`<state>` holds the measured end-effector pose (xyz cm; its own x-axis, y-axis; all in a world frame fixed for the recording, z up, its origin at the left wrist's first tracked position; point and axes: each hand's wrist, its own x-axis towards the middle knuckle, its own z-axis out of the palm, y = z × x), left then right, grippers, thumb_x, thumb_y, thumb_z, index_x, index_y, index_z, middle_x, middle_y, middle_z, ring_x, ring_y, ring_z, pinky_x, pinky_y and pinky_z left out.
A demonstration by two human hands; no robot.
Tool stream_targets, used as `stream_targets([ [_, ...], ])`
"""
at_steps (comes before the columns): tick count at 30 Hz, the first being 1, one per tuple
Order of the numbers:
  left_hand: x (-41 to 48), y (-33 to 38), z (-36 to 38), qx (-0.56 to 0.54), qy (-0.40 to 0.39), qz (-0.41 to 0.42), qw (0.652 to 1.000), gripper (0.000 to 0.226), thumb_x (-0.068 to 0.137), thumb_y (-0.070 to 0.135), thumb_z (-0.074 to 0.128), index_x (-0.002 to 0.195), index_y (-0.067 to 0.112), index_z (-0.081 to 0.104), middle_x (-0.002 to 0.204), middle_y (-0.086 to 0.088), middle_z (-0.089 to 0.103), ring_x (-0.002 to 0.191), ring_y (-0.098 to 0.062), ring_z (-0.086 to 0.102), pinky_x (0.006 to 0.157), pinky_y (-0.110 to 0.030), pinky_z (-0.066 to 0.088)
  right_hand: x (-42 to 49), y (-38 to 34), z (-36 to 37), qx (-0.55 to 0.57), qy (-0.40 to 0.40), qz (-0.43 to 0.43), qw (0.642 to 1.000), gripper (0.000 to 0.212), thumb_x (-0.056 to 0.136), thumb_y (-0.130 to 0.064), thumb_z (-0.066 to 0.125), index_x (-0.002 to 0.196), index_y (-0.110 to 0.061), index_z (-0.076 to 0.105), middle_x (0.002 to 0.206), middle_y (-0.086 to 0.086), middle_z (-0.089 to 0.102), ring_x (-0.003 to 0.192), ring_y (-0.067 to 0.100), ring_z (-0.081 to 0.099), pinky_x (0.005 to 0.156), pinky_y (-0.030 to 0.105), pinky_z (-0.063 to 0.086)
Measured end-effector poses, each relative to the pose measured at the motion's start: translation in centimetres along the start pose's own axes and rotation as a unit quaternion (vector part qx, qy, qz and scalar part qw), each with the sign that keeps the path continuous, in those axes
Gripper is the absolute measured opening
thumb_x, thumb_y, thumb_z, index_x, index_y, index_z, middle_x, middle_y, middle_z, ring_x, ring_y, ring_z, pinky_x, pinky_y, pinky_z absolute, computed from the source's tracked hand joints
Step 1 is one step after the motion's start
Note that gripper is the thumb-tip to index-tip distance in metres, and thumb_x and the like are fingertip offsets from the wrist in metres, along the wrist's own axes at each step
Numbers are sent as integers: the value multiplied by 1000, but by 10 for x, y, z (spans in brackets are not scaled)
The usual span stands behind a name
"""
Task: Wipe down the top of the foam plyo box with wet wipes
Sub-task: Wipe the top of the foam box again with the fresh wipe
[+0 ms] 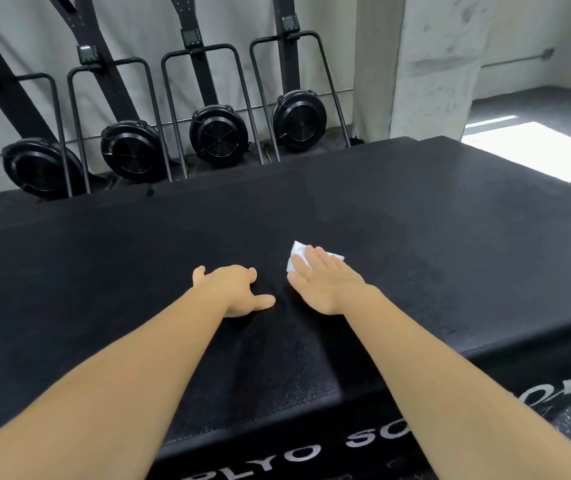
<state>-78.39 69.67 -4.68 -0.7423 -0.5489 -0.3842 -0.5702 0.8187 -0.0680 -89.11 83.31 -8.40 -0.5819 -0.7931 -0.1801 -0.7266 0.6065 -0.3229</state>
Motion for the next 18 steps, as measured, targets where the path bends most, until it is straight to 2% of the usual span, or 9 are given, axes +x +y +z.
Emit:
stream_targets([
  [3, -2, 2, -7, -16, -12, -3, 1000, 72, 89, 68, 43, 148, 28, 34, 144, 5, 45, 137, -22, 38, 117, -48, 1, 9, 36, -12, -11, 25, 44, 999, 47, 104, -33, 21, 148, -17, 28, 149, 6, 25, 145, 30, 17, 117, 41, 18],
  [5, -1, 5, -14, -11, -21, -9, 1000, 72, 88, 68, 47, 147, 27, 37, 141, 5, 48, 135, -23, 39, 116, -46, 3, 16, 58, -21, -19, 22, 76, 997, 53, 106, -36, 22, 154, -13, 24, 158, 13, 18, 149, 35, 12, 118, 45, 14],
  [7, 0, 9, -20, -6, -32, -20, 999, 73, 86, 67, 52, 145, 27, 40, 140, 4, 50, 135, -25, 39, 117, -44, 6, 22, 79, -29, -26, 12, 100, 995, 54, 107, -36, 21, 155, -13, 21, 162, 13, 11, 149, 31, 10, 119, 45, 11],
  [10, 5, 14, -26, -4, -40, -40, 998, 71, 82, 66, 58, 140, 27, 47, 136, 4, 53, 129, -28, 39, 115, -40, 12, 33, 103, -43, -52, 24, 128, 990, 45, 102, -31, 20, 141, -14, 33, 148, 8, 26, 134, 26, 24, 111, 41, 22],
  [14, 16, 15, -30, 4, -45, -50, 998, 67, 78, 64, 65, 132, 27, 55, 129, 5, 57, 122, -26, 42, 109, -35, 21, 55, 117, -55, -44, 32, 157, 986, 59, 104, -43, 20, 154, -13, 19, 157, 8, 19, 144, 25, 15, 116, 40, 15],
  [18, 27, 22, -38, 31, -72, -61, 995, 63, 75, 61, 70, 126, 25, 59, 121, 9, 61, 117, -21, 51, 103, -32, 30, 70, 100, -48, -75, 51, 136, 987, 66, 102, -51, 19, 152, -7, 21, 155, 11, 21, 140, 27, 20, 117, 39, 17],
])
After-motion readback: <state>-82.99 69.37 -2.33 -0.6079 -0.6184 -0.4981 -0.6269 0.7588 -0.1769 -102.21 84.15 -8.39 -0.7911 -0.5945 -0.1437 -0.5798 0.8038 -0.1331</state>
